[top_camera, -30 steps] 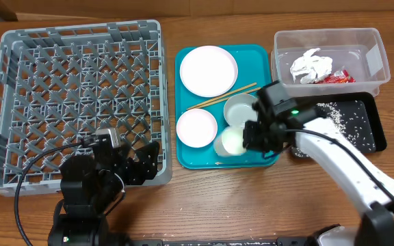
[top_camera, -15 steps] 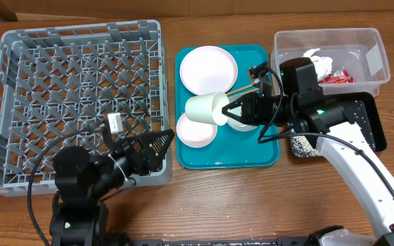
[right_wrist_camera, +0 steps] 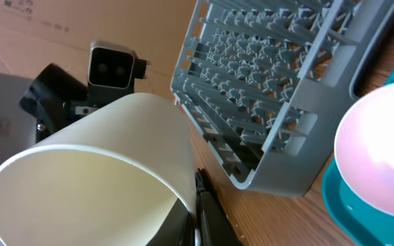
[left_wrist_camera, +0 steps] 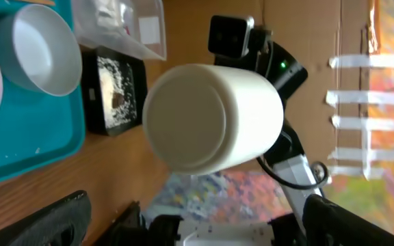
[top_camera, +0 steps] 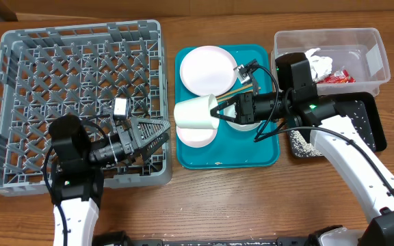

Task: Sort waste into correct bins and load items into the dishwasher
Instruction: 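Hand the white cup from the right gripper to the left gripper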

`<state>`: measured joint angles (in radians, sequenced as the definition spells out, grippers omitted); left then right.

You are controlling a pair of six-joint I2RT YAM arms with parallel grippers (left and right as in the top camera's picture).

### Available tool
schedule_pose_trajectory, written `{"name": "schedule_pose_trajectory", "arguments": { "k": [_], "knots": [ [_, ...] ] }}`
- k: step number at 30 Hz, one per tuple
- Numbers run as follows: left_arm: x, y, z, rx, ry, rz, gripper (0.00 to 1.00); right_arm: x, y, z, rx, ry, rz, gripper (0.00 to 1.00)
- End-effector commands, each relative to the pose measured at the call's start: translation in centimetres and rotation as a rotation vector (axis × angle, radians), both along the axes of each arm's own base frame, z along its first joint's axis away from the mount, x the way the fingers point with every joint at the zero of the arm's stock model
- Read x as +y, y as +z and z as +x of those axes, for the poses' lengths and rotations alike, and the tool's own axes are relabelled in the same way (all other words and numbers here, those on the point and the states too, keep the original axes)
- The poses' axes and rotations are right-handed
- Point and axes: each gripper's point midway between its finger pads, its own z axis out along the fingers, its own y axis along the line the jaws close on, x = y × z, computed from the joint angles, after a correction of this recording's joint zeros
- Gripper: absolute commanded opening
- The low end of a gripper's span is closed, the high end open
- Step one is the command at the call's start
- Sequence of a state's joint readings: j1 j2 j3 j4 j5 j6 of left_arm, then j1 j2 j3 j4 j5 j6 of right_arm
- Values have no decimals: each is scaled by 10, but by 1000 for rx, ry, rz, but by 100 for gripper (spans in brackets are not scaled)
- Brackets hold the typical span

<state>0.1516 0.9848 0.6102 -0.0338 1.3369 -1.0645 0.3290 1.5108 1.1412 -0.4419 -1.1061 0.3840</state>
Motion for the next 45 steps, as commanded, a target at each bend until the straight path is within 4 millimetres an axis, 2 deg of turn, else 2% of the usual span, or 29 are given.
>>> {"name": "schedule_pose_trajectory", "arguments": {
  "k": [1, 4, 10, 18, 25, 30, 37, 45],
  "knots": [
    [-4, 12, -10, -27, -98, -42, 100, 13, 0, -7, -12, 65, 26, 4],
    [-4, 13, -12, -32, -112, -46, 100, 21, -5, -10, -1, 92, 28, 4],
    [-4, 13, -12, -52, -109, -38, 100, 35, 3, -21, -29, 153, 66, 4],
    [-4, 13, -11, -55, -109, -37, 100, 41, 5, -25, -36, 168, 71, 4],
    [-4, 13, -12, -54, -110, -38, 96, 56, 8, -39, -67, 221, 83, 4],
    [-5, 14, -13, -51, -121, -44, 91, 60, 4, -38, -75, 207, 63, 4],
    [-5, 15, -16, -52, -134, -49, 78, 60, 3, -35, -76, 190, 50, 4],
    [-6, 15, -17, -57, -144, -51, 49, 61, 2, -29, -84, 160, 39, 4]
  ]
}}
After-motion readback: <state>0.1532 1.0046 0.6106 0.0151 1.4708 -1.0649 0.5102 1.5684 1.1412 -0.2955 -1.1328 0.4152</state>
